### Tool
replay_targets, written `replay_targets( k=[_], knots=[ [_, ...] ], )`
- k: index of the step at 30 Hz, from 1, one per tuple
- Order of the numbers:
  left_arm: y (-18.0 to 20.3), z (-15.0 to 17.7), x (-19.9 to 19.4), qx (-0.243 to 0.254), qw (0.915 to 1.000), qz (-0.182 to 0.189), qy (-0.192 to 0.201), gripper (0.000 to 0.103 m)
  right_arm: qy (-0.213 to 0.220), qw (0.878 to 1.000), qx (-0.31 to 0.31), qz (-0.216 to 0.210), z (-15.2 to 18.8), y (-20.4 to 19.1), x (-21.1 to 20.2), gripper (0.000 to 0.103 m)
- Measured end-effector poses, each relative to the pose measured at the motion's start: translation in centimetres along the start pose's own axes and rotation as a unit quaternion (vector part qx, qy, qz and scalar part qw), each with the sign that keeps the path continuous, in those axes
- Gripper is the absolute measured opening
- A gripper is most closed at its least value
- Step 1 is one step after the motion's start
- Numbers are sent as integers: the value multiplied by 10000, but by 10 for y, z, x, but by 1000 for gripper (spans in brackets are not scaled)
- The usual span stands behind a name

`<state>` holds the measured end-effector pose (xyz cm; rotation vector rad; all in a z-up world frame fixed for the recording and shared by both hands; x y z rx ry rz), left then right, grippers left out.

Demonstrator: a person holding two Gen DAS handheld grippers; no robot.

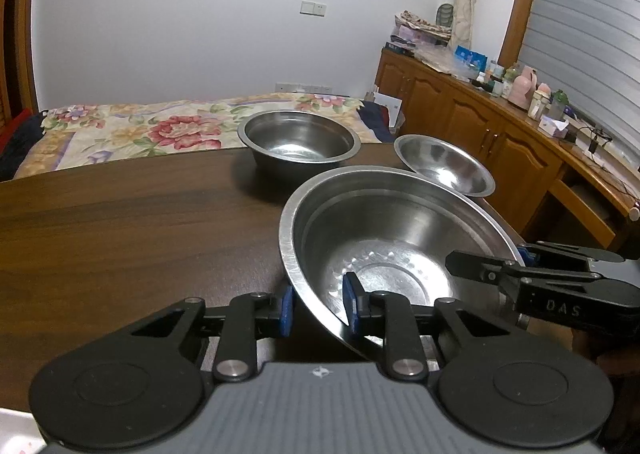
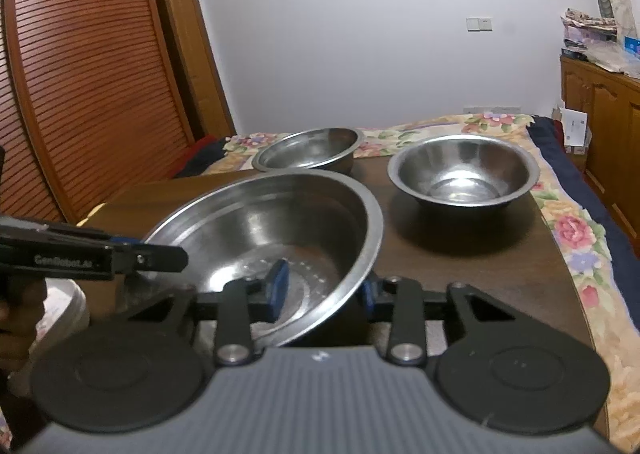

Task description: Organize plates and bowls

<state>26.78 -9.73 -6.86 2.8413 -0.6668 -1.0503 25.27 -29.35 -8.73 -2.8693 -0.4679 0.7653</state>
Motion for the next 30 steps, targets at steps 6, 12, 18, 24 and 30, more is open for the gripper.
replay_targets(
  k=[6, 12, 18, 24, 30],
  knots=[
    [3, 3, -12, 15, 10000, 21, 69, 27, 64, 10000, -5, -15, -1, -1, -9, 31],
    [10, 6, -29, 85, 9998, 38, 175, 27, 158, 9999, -45, 6, -2, -5, -23, 29],
    [15, 12, -46, 152, 9996, 79, 242, 27, 190, 9998, -66, 20, 1, -11, -37, 29],
    [21, 26, -61, 275, 9993, 68, 244, 28, 188, 9998, -36, 28, 8, -17, -48, 29],
    [21, 45, -71, 328, 9993, 104, 137, 28, 100, 9999, 42, 20, 21, -21, -54, 29]
  ],
)
Point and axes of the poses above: each gripper's, at about its wrist camera, not at the fingertips, and x roughly the way its jaws point, y to its right, z to its underside, the point moved 2 cm from there along x, roughly the way its jaws point, and after that the axes turned 2 degrees about z, right-handed, at the moved point
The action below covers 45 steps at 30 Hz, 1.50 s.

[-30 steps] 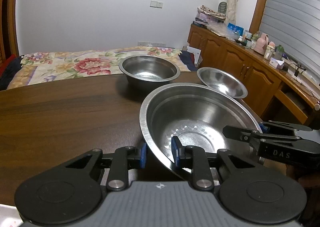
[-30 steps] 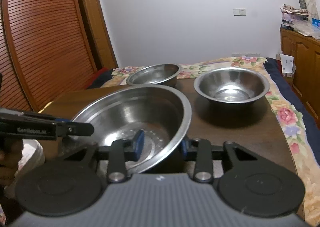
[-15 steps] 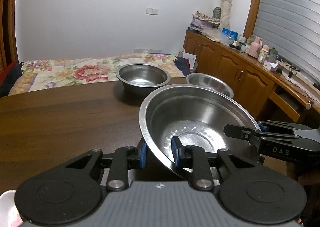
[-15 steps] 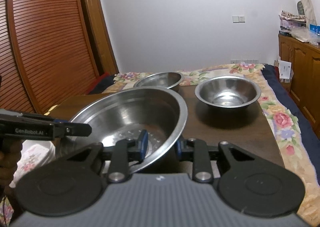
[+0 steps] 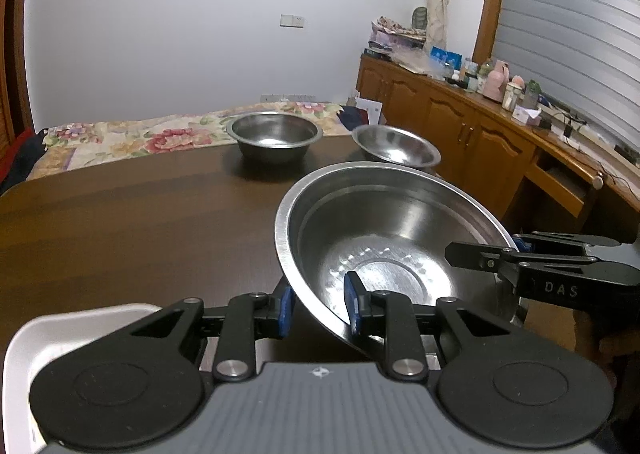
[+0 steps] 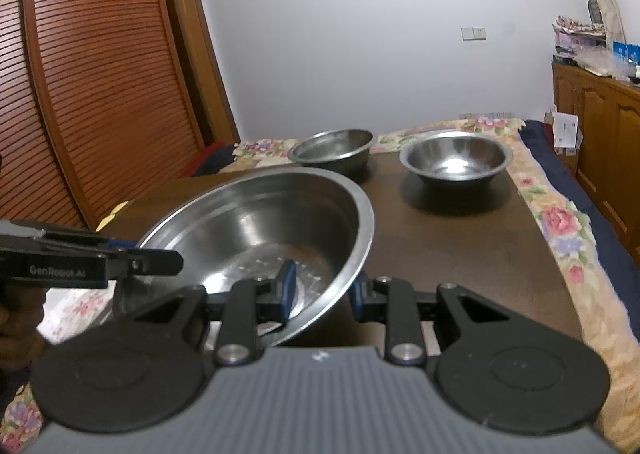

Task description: Organize plates and bowls

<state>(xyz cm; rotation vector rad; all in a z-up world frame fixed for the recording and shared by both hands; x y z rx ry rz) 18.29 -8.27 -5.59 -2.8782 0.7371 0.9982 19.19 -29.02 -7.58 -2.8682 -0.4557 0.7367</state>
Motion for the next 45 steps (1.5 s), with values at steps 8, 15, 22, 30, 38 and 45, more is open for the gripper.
replay_targets(
  k=[8, 15, 22, 30, 38, 45],
  knots=[
    [3, 18, -12, 37, 9999, 73, -96, 29, -83, 10000, 25, 1, 11, -4, -8, 29],
    [3, 25, -9, 38, 9998, 99, -181, 29, -161, 9999, 10, -1, 18, -4, -9, 30],
    [5, 27, -6, 18, 9997, 132, -199, 30, -203, 9998, 47, 25, 22, -2, -7, 29],
    [6, 25, -5, 28, 9998, 131, -178, 31, -209, 9998, 42, 44, 24, 0, -7, 30],
    [4, 24, -3, 14, 9998, 102, -172, 31, -150, 9998, 45, 118, 21, 3, -11, 30],
    [-3, 21, -5, -42, 9999, 89, -62, 47, 10, 9997, -22, 254, 12, 9, -23, 30]
  ],
)
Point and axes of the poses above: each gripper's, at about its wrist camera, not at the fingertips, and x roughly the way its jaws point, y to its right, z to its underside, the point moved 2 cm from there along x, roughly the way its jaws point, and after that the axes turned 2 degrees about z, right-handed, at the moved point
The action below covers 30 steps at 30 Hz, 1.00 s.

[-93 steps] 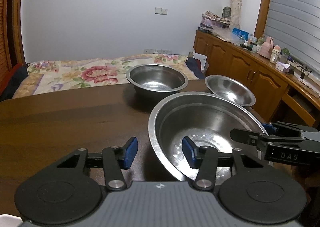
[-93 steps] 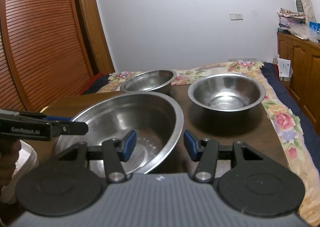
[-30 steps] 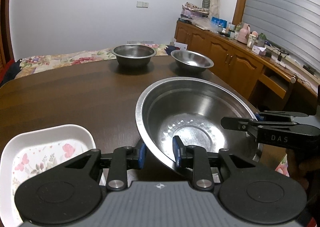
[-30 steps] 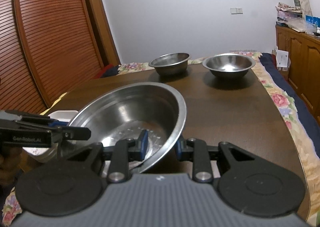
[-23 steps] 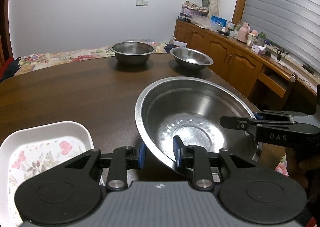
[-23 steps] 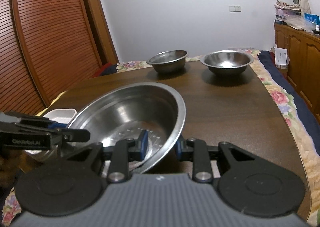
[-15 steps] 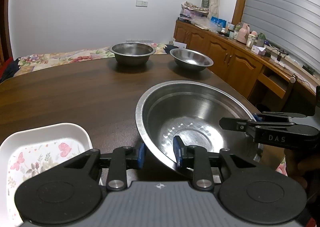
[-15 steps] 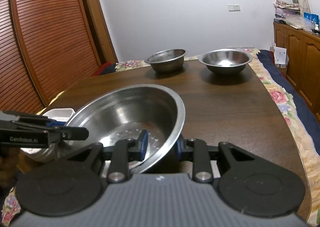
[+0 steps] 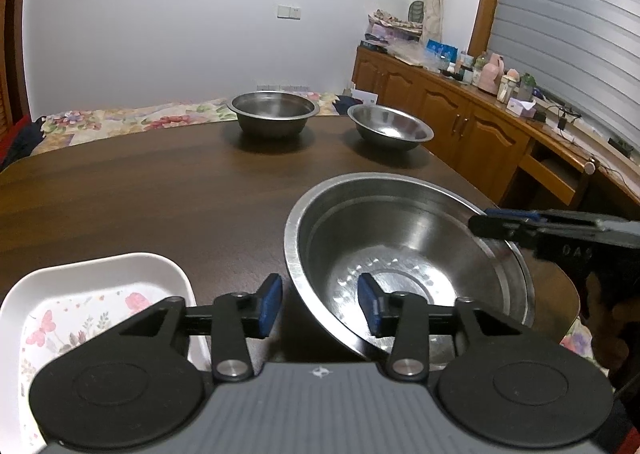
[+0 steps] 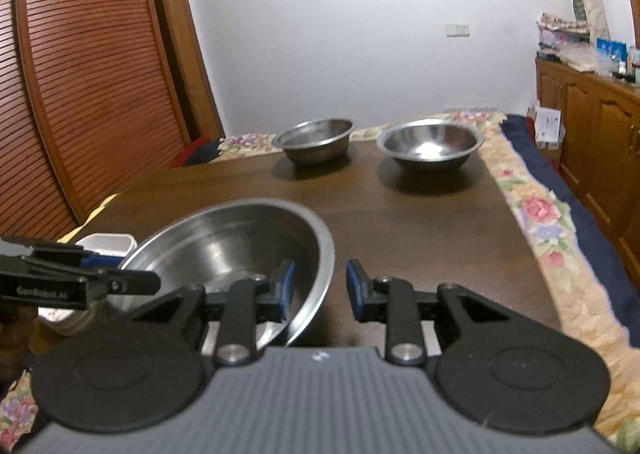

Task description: Organize plates and bowls

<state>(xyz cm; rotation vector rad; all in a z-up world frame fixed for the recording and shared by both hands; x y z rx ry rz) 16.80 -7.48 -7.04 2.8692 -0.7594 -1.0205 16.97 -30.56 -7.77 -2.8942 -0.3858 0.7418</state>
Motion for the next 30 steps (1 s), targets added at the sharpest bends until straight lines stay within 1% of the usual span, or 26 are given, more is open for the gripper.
replay_targets(
  k=[5, 7, 11, 12, 14, 16, 17, 22, 30],
  knots=[
    [-3, -5, -5, -23, 9999, -41, 123, 52, 183, 9997, -155, 88, -20, 0, -7, 30],
    [-4, -9, -9, -35, 9998, -52, 184, 56, 248, 9993, -243, 107, -27, -2, -10, 30],
    [-9, -21, -18, -56, 9992, -97, 373, 81, 401, 9984, -398, 89, -43, -7, -15, 33],
    [-9, -24, -20, -25, 9990, -131, 416, 84, 424, 9982, -407, 69, -45, -9, -15, 34],
    [-9, -28, -23, 24, 9988, -170, 460, 86, 469, 9981, -394, -21, -49, -11, -15, 40],
    [-10, -34, -24, 47, 9987, -176, 482, 87, 522, 9977, -425, -67, -53, -14, -14, 53],
    [-10, -37, -24, 67, 9986, -180, 499, 88, 547, 9974, -471, -63, -55, -17, -14, 54],
    [-16, -56, -27, 161, 9978, -208, 606, 88, 560, 9960, -686, -134, -69, -23, -8, 54],
    [-27, -96, -17, 200, 9970, -244, 703, 87, 424, 9936, -1027, -201, -107, -18, 12, 54]
  ],
)
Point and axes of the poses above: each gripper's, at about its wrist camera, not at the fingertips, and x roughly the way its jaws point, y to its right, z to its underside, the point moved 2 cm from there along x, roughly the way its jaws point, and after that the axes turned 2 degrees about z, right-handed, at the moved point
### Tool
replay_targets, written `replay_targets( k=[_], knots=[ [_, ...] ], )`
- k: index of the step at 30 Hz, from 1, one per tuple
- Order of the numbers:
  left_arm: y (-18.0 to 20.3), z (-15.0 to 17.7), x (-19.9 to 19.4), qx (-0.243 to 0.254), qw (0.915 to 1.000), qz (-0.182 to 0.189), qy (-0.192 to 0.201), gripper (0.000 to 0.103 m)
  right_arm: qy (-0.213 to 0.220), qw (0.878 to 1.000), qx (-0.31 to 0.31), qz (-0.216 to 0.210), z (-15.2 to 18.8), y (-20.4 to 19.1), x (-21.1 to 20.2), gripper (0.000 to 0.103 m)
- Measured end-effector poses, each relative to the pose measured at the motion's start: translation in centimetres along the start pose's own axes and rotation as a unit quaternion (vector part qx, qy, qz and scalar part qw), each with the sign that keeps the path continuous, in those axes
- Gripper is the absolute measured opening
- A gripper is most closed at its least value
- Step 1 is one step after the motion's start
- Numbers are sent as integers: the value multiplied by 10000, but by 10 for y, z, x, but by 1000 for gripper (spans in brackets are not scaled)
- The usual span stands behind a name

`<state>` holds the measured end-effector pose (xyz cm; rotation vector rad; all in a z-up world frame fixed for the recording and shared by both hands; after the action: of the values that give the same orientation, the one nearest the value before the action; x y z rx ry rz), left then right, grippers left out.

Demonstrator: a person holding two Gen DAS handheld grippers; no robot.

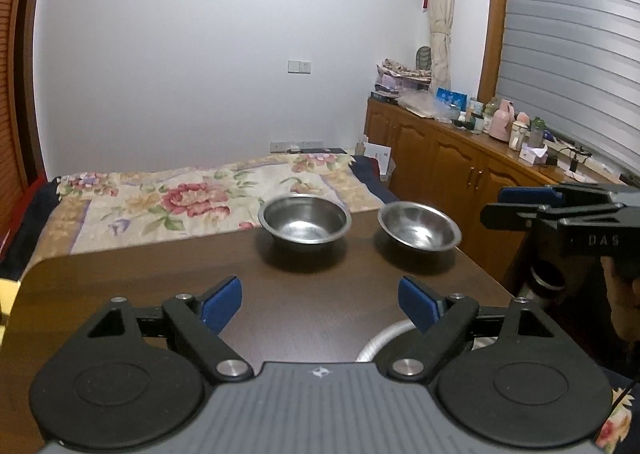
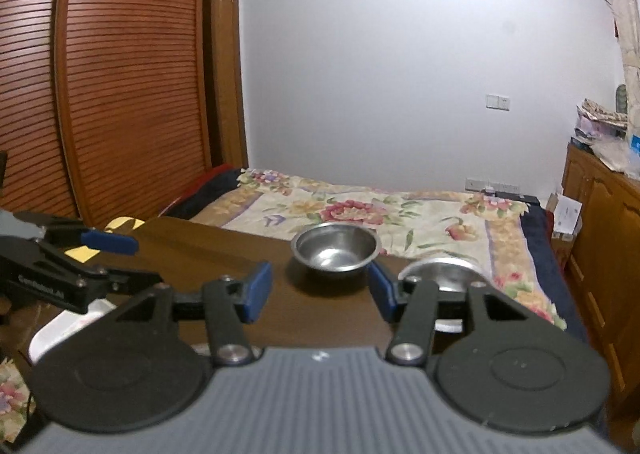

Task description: Organize plates and bowls

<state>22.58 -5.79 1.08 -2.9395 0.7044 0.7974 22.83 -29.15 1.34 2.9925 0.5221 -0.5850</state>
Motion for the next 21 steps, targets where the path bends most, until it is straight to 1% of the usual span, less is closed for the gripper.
replay_targets(
  k=[4, 10, 14, 18, 21],
  knots=[
    [-9, -14, 18, -90, 9999, 16, -63, 87, -118, 9998, 161, -72, -13, 15, 18, 54],
    [-22, -29, 51, -118, 9998, -59, -180, 87, -375, 9988, 306, 36, -22, 40, 60, 54],
    [-31, -38, 78, -72, 9997, -137, -205, 87, -554, 9975, 427, 42, -22, 52, 93, 54],
    [-44, -41, 106, -222, 9994, -89, -266, 87, -730, 9958, 539, -71, -21, 58, 125, 54],
    [-54, -40, 128, -308, 9990, -142, -304, 85, -899, 9945, 515, -132, -15, 58, 150, 54]
  ],
)
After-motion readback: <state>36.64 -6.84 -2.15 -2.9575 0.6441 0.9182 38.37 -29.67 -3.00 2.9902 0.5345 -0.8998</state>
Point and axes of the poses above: each gripper's, at about its wrist camera, not at the fingertips, and x roughly the way its jaws point, y to its right, z to its underside, the point moved 2 cm from there along x, roughly the way its jaws point, and after that the axes turned 2 degrees about z, right-handed, at the moved point
